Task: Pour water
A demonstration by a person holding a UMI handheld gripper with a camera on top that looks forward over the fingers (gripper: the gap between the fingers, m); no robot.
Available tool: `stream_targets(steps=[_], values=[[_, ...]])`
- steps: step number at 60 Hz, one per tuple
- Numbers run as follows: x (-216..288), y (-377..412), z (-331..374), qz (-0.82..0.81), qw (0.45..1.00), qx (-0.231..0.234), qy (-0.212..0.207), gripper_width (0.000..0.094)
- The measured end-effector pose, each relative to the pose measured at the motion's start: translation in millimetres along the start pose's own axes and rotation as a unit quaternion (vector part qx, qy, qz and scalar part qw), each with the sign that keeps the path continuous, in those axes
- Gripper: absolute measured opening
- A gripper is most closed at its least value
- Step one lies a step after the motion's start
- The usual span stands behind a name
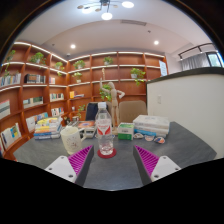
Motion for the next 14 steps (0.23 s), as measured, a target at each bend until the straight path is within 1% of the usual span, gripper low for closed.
stream_targets(steps=[8, 14], values=[[5.1, -8.5, 10.2, 0.008, 1.0, -0.013, -0.016, 0.083], [7.5, -6.5, 10.6, 0.001, 1.0, -0.006, -0.019, 0.083]])
Point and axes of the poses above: the point between the fingertips, and its own axes, seen from behind it with the camera up: y to the left, x up, z backward, against the way the camera looks, the point moved 2 cm from there along z, backward, against the way the camera looks, and after that the axes turned 5 degrees about x, right-handed, at the moved point
